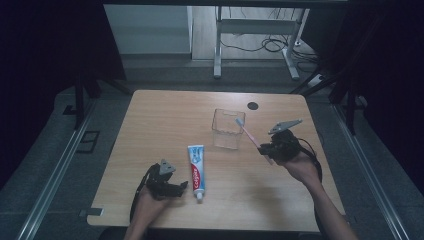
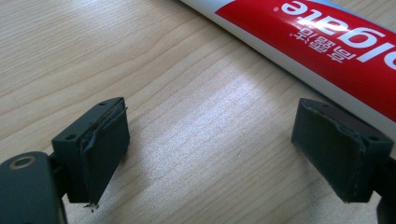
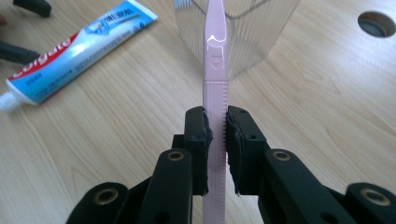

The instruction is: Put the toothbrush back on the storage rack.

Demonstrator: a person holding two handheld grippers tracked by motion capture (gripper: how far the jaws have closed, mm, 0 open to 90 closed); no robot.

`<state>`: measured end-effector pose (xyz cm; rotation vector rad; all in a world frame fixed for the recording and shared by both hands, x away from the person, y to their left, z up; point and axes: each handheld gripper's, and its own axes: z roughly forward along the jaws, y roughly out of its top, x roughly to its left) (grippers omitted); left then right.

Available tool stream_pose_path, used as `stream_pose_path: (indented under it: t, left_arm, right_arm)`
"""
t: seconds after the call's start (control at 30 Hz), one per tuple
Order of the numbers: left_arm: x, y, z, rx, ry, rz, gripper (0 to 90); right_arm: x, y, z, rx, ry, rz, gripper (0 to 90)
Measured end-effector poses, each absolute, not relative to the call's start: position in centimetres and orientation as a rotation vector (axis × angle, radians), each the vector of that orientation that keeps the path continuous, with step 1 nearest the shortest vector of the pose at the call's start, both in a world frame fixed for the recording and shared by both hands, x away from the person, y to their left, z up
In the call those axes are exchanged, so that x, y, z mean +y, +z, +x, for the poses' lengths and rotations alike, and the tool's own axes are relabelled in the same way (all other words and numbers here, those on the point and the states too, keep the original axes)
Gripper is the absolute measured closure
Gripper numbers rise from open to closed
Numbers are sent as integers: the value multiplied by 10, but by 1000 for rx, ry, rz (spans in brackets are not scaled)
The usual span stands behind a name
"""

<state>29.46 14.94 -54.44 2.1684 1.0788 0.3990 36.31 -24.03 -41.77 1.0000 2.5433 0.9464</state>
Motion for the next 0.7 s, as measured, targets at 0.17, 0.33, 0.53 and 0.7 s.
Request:
stream_pose_path:
  t: [0.17, 0.33, 0.53, 0.7]
  left_arm:
    - [149, -544, 295, 1078, 400, 2170, 114]
    - [150, -544, 295, 1079, 399, 2174, 114]
    - [151, -544, 295, 1112, 428, 2134, 193]
    - [151, -544, 295, 1121, 435, 2121, 258]
  right_arm:
    - [-234, -415, 364, 2530, 969, 988, 786]
    - [-223, -413, 366, 2523, 991, 964, 786]
    - [-215, -411, 368, 2505, 1017, 942, 786]
    - [-213, -411, 372, 2497, 1034, 949, 786]
